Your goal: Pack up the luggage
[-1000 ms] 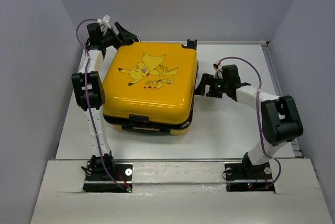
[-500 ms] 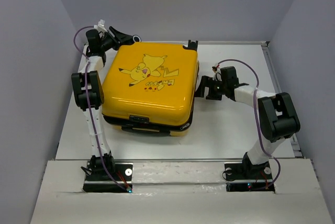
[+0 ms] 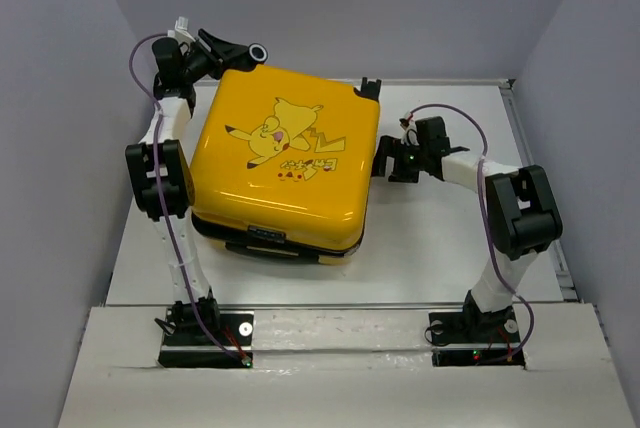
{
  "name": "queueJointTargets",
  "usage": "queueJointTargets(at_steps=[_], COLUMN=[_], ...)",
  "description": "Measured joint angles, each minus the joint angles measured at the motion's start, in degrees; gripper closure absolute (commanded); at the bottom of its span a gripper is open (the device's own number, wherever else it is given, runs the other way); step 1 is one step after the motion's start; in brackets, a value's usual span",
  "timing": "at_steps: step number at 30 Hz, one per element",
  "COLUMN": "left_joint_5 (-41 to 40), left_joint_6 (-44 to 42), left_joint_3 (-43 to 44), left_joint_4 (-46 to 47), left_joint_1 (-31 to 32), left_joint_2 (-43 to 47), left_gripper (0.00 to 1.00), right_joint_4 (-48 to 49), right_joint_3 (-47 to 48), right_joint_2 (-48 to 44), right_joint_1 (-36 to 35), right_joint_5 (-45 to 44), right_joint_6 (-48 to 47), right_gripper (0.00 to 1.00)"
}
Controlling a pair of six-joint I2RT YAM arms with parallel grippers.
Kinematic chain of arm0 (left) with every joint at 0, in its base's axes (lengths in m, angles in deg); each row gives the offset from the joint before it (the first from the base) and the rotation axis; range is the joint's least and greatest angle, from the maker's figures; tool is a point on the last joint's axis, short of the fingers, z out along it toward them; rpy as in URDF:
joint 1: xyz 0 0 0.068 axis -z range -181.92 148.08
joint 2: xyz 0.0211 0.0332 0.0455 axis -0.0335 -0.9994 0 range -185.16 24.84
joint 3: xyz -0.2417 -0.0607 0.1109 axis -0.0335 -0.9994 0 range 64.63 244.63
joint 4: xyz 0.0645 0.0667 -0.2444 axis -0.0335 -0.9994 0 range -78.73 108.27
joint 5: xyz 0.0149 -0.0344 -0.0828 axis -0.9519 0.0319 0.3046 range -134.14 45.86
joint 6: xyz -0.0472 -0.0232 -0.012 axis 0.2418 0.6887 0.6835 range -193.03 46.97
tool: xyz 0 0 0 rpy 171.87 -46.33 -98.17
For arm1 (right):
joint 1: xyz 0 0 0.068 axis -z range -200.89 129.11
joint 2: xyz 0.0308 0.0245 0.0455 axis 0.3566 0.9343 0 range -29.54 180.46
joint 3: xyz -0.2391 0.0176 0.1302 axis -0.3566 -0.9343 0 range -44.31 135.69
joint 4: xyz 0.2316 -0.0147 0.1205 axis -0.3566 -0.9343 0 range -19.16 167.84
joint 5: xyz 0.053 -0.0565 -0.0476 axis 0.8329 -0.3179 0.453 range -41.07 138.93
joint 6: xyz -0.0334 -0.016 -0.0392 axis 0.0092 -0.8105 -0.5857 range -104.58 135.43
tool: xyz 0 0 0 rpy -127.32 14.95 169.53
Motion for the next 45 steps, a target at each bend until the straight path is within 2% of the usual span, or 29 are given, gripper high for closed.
queueJointTargets(at_steps=[6,13,19,25,26,29,30,31,32,35,38,39,40,41,42,45], left_joint_5=[-1.6,-5.44,-10.99,-15.37,-15.28,-15.52,-15.72,-15.91,-16.9,-20.0,-23.74,-25.11,-25.99,-27.23,-28.11,-29.46], left_joint_6=[1.18,-4.52,-11.1,-16.5,-16.7,-17.94,-18.4,-18.75,-19.54,-21.11,-22.82,-23.45,-23.85,-24.41,-24.65,-25.97], left_joint_3=[0.0,-3.26,-8.55,-9.11,-9.11,-9.11,-9.07,-9.01,-8.41,-7.48,-8.04,-9.68,-11.58,-15.47,-18.25,-27.96], left_joint_4=[-3.26,-8.55,-14.97,-20.76,-21.62,-24.52,-25.29,-25.97,-27.26,-28.46,-30.51,-30.12,-29.9,-30.21,-29.97,-27.41], left_joint_1=[1.31,2.56,1.38,-2.08,-2.69,-3.89,-4.13,-4.26,-4.52,-4.61,-4.59,-4.52,-4.39,-4.11,-3.56,0.46], left_joint_2=[12.07,24.57,25.11,19.87,18.88,17.25,17.09,17.09,17.09,17.57,21.59,24.65,27.32,33.83,38.51,55.41], left_gripper=[0.94,0.94,0.94,0.93,0.75,0.35,0.17,0.07,0.01,0.01,0.01,0.01,0.02,0.06,0.07,0.14], right_joint_4=[-1.57,-3.06,-5.44,-7.93,-8.46,-9.03,-9.46,-9.97,-10.43,-11.19,-10.58,-10.43,-9.75,-8.41,-7.72,-5.33], right_joint_3=[6.49,11.52,11.54,12.17,12.17,12.17,12.17,12.17,12.15,12.0,10.14,9.4,6.86,4.04,1.22,-9.42], right_joint_2=[2.58,4.98,4.98,3.96,3.5,1.57,0.63,-0.42,-1.51,-5.97,-13.75,-15.61,-20.24,-24.26,-27.96,-38.93], right_joint_1=[-0.39,-0.68,-0.74,-1.53,-1.66,-2.19,-2.34,-2.43,-2.43,-2.38,-2.64,-2.67,-2.78,-3.08,-3.1,-4.79], right_joint_5=[0.35,-0.24,-2.82,-5.7,-6.14,-6.73,-7.52,-7.91,-8.46,-9.81,-9.92,-9.97,-9.94,-9.68,-9.31,-8.55], right_joint_6=[0.11,0.42,1.33,1.05,1.07,0.98,0.74,0.61,0.5,0.33,0.09,0.17,0.11,0.33,0.11,0.22], right_gripper=[0.0,0.0,0.0,0.06,0.07,0.11,0.12,0.13,0.14,0.16,0.35,0.55,0.64,0.73,0.87,0.93])
